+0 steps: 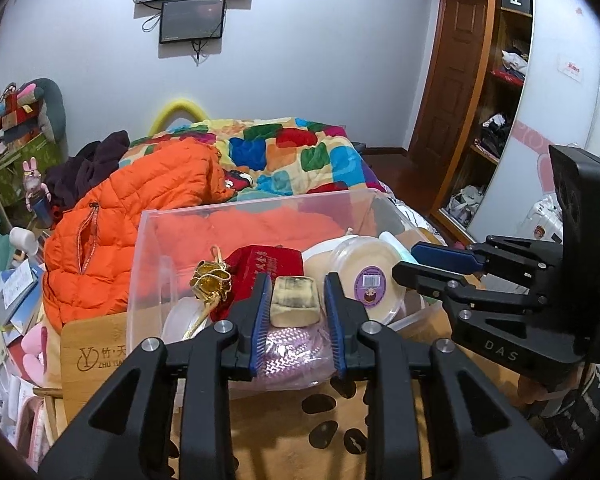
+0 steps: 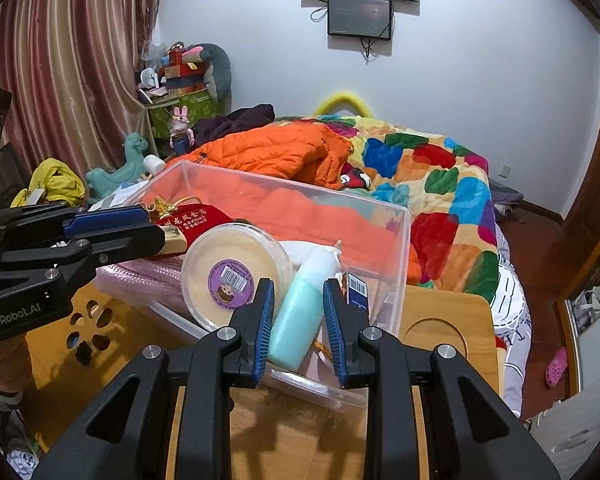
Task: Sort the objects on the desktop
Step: 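Carry the tan bar with the left tool while the right tool carries the mint bottle over the box, then open the left tool over the box while the right tool releases the mint bottle into it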
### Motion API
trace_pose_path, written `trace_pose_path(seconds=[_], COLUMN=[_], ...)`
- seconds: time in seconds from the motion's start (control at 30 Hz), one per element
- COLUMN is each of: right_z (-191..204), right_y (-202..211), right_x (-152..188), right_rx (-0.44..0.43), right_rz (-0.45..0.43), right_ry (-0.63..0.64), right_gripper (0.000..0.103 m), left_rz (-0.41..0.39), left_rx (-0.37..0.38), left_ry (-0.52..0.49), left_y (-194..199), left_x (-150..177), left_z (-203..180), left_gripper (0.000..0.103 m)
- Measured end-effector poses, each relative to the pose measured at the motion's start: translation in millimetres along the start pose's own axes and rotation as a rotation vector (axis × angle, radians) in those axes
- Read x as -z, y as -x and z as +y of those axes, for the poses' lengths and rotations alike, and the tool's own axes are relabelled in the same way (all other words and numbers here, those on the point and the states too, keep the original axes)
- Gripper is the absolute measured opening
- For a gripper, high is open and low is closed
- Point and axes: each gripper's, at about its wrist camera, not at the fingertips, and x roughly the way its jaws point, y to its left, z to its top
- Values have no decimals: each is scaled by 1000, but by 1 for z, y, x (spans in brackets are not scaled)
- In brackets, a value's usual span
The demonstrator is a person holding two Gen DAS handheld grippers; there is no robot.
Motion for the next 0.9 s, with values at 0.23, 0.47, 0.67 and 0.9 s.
trace_pose_path(seconds=[0.23, 0.47, 0.67, 0.9], right_z=[-2, 1, 4, 9], right_y=[5, 12, 17, 30], right_x=[0, 0, 1, 3], right_rx=[-29, -36, -43, -38], right_rz=[-6, -14, -20, -51], right_ry=[-20, -23, -26, -21], right_gripper=[23, 23, 26, 48], left_rz=[-9, -46, -63, -101], left_rx=[-9, -21, -19, -47], left_ry=[-15, -11, -4, -4], left_y=[5, 16, 25, 40], left_x=[2, 0, -3, 1], left_z=[-4, -5, -4, -4], left_gripper=[30, 38, 41, 56])
